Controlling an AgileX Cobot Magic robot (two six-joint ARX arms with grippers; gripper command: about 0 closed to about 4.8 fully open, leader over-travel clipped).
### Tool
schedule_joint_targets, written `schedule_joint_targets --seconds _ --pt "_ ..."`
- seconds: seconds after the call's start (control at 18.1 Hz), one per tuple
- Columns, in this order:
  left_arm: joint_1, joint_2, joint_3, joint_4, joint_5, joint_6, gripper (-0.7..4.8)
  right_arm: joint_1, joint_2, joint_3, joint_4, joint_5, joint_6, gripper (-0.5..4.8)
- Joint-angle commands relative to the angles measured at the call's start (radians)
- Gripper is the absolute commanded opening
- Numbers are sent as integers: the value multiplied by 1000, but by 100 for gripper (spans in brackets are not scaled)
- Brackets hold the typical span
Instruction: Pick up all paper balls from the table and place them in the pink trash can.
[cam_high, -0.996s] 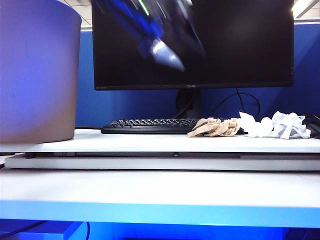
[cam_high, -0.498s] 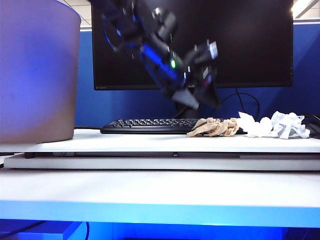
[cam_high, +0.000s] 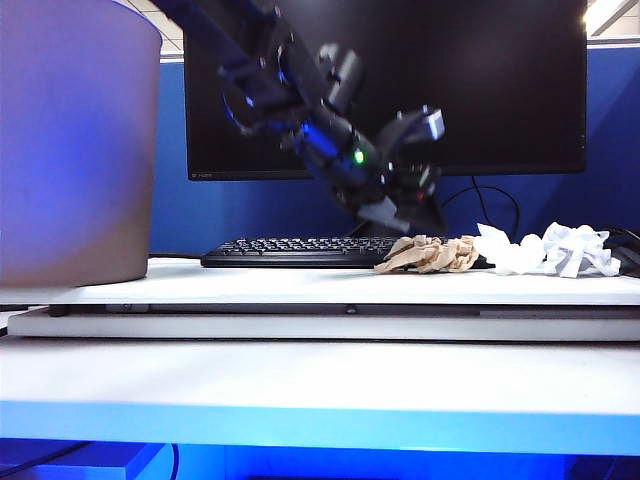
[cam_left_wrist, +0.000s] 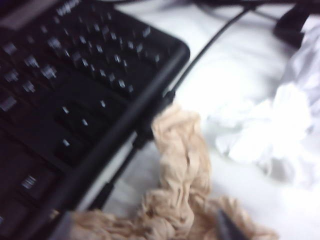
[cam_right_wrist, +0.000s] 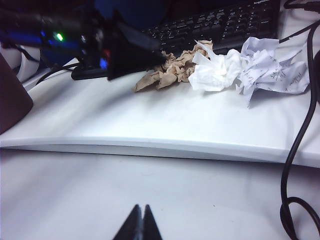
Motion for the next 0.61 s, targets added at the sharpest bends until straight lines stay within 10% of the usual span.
schedule_joint_targets --seconds 0.06,0.17,0.28,0.61 --pt "-2 13 3 11 10 -6 371 1 -2 -4 14 -2 0 -1" --pt "-2 24 3 14 9 -6 348 0 -2 -4 14 -2 0 -1" --pt "-1 29 3 10 -2 -6 -15 1 -2 -4 14 -2 0 -1" --pt "-3 -40 159 -230 -14 9 -6 0 -2 -4 23 -1 0 -1"
